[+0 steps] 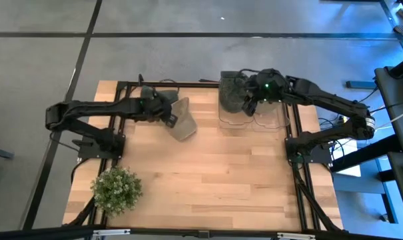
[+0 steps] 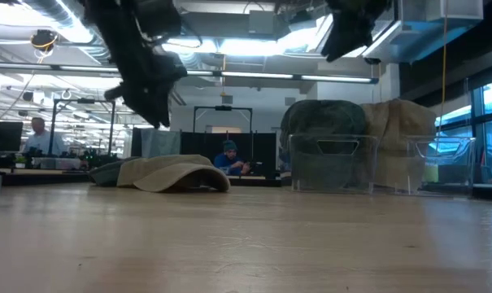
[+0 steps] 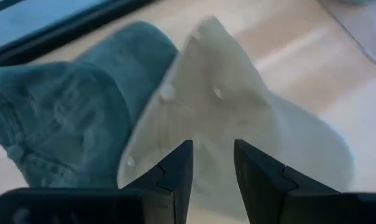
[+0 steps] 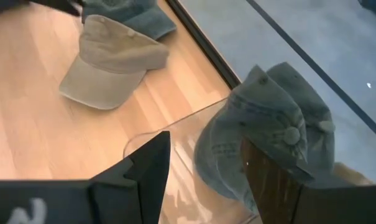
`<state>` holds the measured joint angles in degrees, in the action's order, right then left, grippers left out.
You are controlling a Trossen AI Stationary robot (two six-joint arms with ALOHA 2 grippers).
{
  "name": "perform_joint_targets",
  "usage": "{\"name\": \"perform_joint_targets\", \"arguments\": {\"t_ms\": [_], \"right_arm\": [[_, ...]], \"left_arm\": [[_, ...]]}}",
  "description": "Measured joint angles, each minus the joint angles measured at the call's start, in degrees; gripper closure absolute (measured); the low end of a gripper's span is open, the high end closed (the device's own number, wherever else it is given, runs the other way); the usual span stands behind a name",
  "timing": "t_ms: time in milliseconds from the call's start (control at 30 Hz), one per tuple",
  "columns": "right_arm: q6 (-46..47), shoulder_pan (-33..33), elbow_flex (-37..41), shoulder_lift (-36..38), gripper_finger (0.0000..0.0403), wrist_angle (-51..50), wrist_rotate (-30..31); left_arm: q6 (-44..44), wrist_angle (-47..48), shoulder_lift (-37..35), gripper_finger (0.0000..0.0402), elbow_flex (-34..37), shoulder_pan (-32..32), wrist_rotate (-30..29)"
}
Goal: Pick & Place hat
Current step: Put the brown cap into the right transparent bin
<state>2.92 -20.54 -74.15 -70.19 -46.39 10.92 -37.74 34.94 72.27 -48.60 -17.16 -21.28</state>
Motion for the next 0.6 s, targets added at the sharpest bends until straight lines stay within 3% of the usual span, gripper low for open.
{"name": "perform_joint_targets", "arguments": {"t_ms": [200,300,433,600], "right_arm": [[1.46,0.46,0.29,0.0,0.0205,0.56,0.0],[1.56,0.46,0.29,0.0,0.0205,0.55,0.02],[1.64,0.46,0.29,0.0,0.0205,0.55,0.04],[2.89,0.46,0.29,0.0,0.0205,0.55,0.04]], "left_arm": [[1.84,-4.72,-0.02,0.0289,2.3,-7.15,-1.65],[0.95,-4.66,-0.02,0.0279,2.3,-9.64,0.49],[0.96,-4.74,-0.02,0.0258,2.3,-11.29,2.35],[0.96,-5.02,-0.02,0.0247,2.3,-11.33,0.4]]}}
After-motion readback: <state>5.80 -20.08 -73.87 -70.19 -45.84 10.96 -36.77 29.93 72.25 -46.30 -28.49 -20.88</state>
